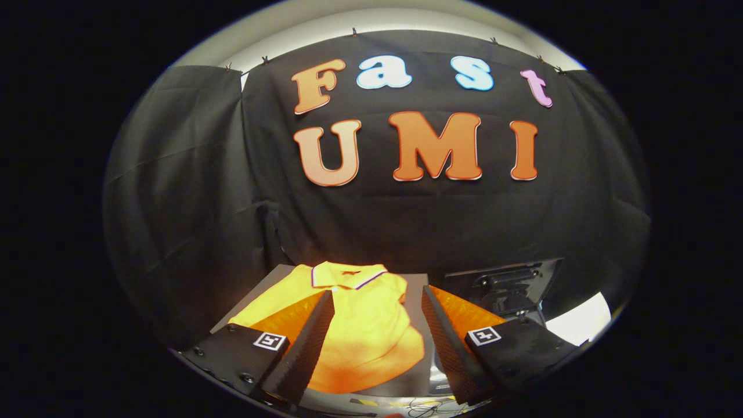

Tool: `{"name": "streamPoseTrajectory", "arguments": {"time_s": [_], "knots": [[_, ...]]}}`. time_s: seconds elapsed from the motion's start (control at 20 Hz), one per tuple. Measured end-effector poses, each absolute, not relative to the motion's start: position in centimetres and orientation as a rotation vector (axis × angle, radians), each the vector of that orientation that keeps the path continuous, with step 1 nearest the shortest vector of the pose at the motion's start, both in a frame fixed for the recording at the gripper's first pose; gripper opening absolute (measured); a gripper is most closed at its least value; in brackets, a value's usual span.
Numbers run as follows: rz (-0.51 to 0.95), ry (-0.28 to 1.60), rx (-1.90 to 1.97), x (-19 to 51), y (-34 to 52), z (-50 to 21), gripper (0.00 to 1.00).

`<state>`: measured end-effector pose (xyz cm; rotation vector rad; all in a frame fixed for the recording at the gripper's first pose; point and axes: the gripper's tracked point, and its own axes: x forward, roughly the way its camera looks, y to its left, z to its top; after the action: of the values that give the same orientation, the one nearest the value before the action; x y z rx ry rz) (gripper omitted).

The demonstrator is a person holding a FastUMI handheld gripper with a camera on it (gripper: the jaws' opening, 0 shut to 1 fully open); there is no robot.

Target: Put the clothes into the washing machine and then close the washing machine lid.

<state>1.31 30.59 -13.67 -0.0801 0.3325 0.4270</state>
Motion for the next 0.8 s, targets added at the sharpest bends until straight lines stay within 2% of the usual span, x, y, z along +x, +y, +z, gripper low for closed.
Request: {"name": "streamPoseTrajectory", "arguments": {"time_s": [0.25,0.8], "knots": [[0.414,0.461,-0.096,1.7,34.5,-18.6,0.98],[0.357,0.570,-0.147,3.3,38.4,-26.5,0.98]]}}
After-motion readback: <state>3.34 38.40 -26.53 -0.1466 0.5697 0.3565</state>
